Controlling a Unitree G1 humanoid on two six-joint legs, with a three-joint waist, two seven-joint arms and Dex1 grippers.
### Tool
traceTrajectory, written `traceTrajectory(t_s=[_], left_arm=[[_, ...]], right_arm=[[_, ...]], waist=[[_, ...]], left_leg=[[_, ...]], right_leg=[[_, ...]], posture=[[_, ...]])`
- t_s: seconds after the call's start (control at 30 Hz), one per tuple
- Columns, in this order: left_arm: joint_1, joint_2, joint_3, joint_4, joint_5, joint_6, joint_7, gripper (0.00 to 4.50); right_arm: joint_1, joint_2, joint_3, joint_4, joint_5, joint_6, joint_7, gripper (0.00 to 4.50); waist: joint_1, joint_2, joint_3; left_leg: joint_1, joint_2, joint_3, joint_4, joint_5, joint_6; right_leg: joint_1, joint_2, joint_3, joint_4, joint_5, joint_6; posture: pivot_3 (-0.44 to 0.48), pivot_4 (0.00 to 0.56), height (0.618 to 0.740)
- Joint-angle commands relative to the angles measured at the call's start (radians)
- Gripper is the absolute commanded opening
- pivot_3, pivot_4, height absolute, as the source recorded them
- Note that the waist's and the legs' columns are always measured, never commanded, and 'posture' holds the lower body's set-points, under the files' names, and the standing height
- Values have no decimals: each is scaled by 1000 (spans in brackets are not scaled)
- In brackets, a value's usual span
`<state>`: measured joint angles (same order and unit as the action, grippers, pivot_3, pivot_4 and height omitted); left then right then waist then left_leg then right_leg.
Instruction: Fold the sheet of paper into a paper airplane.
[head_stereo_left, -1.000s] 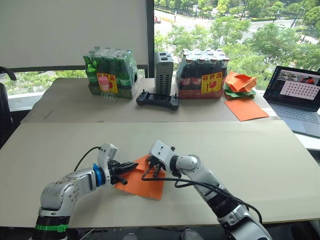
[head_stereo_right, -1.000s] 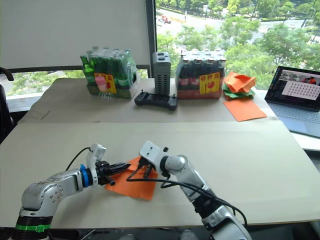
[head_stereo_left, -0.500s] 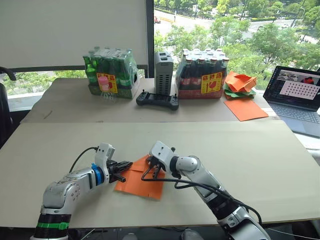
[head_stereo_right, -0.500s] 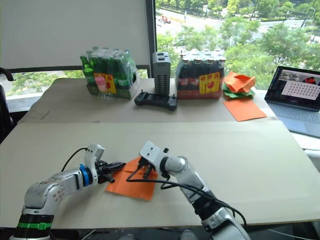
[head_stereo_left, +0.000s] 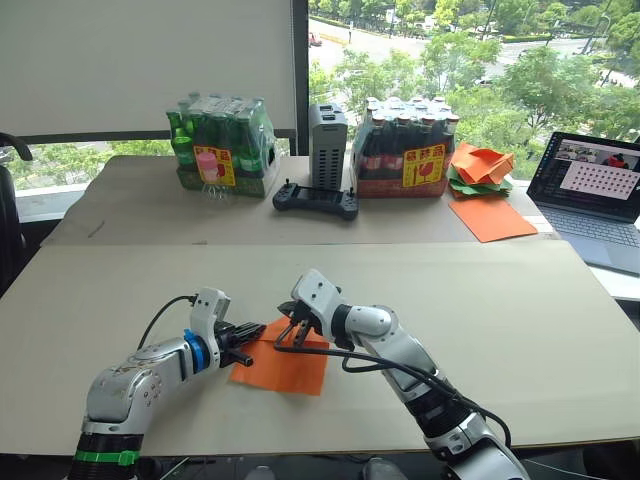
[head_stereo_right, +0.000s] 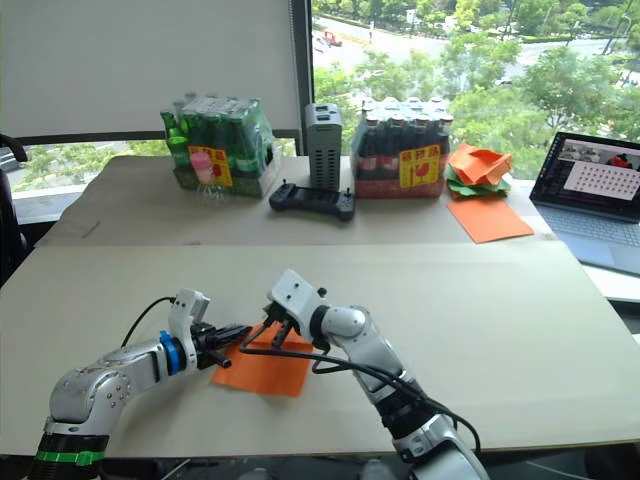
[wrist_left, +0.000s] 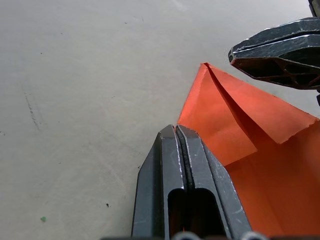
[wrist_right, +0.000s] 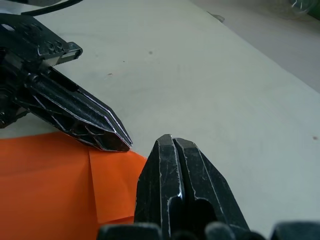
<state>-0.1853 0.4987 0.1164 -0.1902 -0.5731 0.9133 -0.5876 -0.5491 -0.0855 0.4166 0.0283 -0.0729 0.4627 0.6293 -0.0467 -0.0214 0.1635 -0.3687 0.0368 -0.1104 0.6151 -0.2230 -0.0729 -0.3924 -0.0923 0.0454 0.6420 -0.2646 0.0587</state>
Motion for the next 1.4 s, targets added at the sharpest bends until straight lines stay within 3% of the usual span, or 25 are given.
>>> traceTrajectory(t_s=[0.03,0.5,1.4], left_arm=[[24,-4,-25,0,5,17,5,47],[21,-15,-23,-8,2,19,17,47],[-6,-12,-37,13,7,13,6,47]], right_arm=[[-8,13,18,-7,-1,-24,-6,0],[-67,60,57,105,-35,-15,-33,0],[-35,-32,87,101,-98,92,-45,0]], waist=[[0,0,0],[1,0,0],[5,0,0]], left_leg=[[0,0,0,0,0,0],[0,0,0,0,0,0],[0,0,0,0,0,0]], right_leg=[[0,0,0,0,0,0],[0,0,0,0,0,0],[0,0,0,0,0,0]], posture=[[0,150,740],[0,150,740],[0,150,740]])
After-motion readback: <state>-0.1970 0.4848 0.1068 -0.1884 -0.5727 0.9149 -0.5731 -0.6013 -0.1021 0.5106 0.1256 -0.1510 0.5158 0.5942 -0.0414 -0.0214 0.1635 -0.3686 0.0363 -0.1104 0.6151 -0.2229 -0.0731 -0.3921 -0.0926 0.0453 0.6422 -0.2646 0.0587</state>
